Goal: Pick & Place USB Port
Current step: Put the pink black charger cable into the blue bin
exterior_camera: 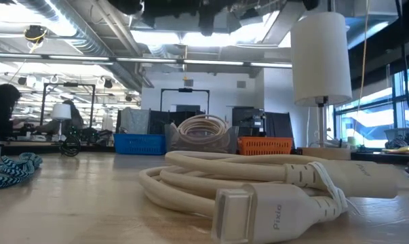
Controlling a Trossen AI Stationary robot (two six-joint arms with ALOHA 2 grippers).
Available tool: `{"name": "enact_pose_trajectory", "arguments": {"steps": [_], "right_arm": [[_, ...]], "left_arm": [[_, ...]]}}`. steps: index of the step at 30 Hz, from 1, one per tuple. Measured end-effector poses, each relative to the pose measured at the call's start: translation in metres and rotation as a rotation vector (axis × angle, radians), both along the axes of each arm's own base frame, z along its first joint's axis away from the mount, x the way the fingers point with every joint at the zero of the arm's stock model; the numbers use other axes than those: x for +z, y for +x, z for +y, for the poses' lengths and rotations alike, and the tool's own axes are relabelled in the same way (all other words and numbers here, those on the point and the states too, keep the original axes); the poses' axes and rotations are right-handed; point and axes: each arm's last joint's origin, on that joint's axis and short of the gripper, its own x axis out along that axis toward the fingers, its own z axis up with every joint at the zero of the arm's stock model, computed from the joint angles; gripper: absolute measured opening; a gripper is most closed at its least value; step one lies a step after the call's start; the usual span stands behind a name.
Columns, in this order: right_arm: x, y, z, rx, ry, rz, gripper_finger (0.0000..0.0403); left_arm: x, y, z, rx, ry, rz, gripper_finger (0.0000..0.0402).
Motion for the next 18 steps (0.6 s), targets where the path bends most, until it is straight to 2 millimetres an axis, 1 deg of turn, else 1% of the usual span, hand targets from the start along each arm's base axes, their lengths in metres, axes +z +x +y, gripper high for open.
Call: {"name": "enact_pose_trajectory", "arguments": {"steps": [4, 8, 11, 18], "right_arm": [[0.016, 0.005, -0.008, 0.011, -0.066, -0.015, 0.0013], [0.025, 0.016, -0.014, 0.043, -0.101, -0.009, 0.0013], [0.026, 0.025, -0.019, 0.059, -0.112, 0.004, 0.0013], [0.017, 0.050, -0.028, 0.091, -0.099, 0.055, 0.0013]], "left_arm": [[0.014, 0.000, -0.006, -0.032, 0.014, -0.128, 0.0143], [0.017, 0.000, -0.007, -0.034, 0.001, -0.149, 0.0143], [0.017, 0.000, -0.007, -0.034, 0.001, -0.150, 0.0143], [0.018, 0.000, -0.007, -0.035, -0.001, -0.149, 0.0143]]}}
